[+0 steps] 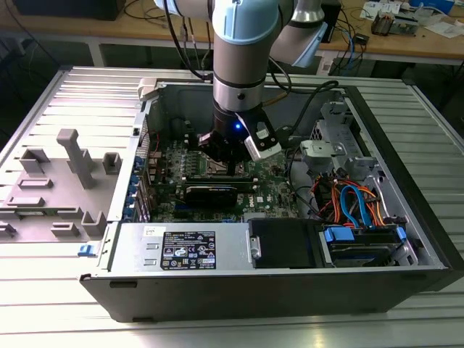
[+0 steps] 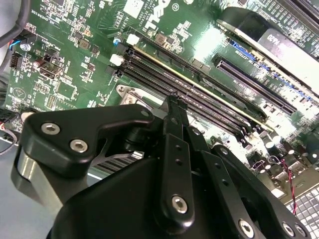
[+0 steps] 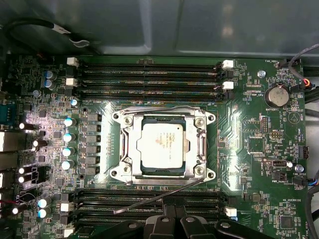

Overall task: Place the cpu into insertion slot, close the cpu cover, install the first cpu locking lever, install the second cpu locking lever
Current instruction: 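Install the second cpu locking lever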

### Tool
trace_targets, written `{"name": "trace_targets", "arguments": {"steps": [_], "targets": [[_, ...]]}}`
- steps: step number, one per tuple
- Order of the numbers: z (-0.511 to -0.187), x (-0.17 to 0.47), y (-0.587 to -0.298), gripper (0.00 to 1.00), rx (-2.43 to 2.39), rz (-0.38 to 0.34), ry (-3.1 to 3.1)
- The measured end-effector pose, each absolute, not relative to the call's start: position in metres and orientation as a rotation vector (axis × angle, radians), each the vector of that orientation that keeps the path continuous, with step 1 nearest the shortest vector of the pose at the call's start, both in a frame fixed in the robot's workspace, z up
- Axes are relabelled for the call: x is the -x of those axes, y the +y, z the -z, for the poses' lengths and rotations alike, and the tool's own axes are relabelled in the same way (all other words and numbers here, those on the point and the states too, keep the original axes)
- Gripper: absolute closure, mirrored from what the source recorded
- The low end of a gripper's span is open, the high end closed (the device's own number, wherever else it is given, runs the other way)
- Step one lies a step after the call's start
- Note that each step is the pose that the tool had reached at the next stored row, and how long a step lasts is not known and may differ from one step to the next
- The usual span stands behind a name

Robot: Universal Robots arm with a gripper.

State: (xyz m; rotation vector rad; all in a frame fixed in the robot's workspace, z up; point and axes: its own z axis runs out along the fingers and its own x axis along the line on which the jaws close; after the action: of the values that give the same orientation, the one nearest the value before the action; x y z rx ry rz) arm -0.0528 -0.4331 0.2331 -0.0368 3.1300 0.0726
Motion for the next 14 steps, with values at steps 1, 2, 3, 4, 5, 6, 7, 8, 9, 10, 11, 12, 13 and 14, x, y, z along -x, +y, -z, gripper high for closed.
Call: {"name": "trace_targets", "arguments": {"steps": [1, 2, 3, 4, 5, 6, 7, 8, 9, 10, 11, 12, 13, 14], "targets": [[-0.233, 0.0527, -0.4331, 0.89, 0.037, -0.073, 3.13], [-0.233, 0.0528, -0.4332, 0.89, 0.037, -0.073, 3.13], [-0.233, 0.0528, -0.4332, 0.89, 0.037, -0.073, 3.13], [-0.233, 0.0528, -0.4332, 0.89, 0.037, -0.073, 3.13], [-0.2331, 0.0528, -0.4332, 0.89, 0.037, -0.073, 3.13], [-0.233, 0.0527, -0.4333, 0.89, 0.037, -0.073, 3.13], [-0.2331, 0.0527, -0.4336, 0.89, 0.037, -0.075, 3.13], [-0.233, 0.0527, -0.4339, 0.89, 0.037, -0.09, 3.129], [-0.2331, 0.0528, -0.434, 0.89, 0.036, -0.135, 3.127], [-0.2331, 0.0527, -0.4341, 0.89, 0.036, -0.164, 3.126], [-0.233, 0.0527, -0.4347, 0.89, 0.036, -0.19, 3.124], [-0.233, 0.0529, -0.436, 0.89, 0.036, -0.198, 3.124], [-0.2329, 0.0537, -0.4371, 0.89, 0.036, -0.203, 3.123], [-0.2329, 0.0549, -0.4378, 0.89, 0.036, -0.205, 3.123]]}}
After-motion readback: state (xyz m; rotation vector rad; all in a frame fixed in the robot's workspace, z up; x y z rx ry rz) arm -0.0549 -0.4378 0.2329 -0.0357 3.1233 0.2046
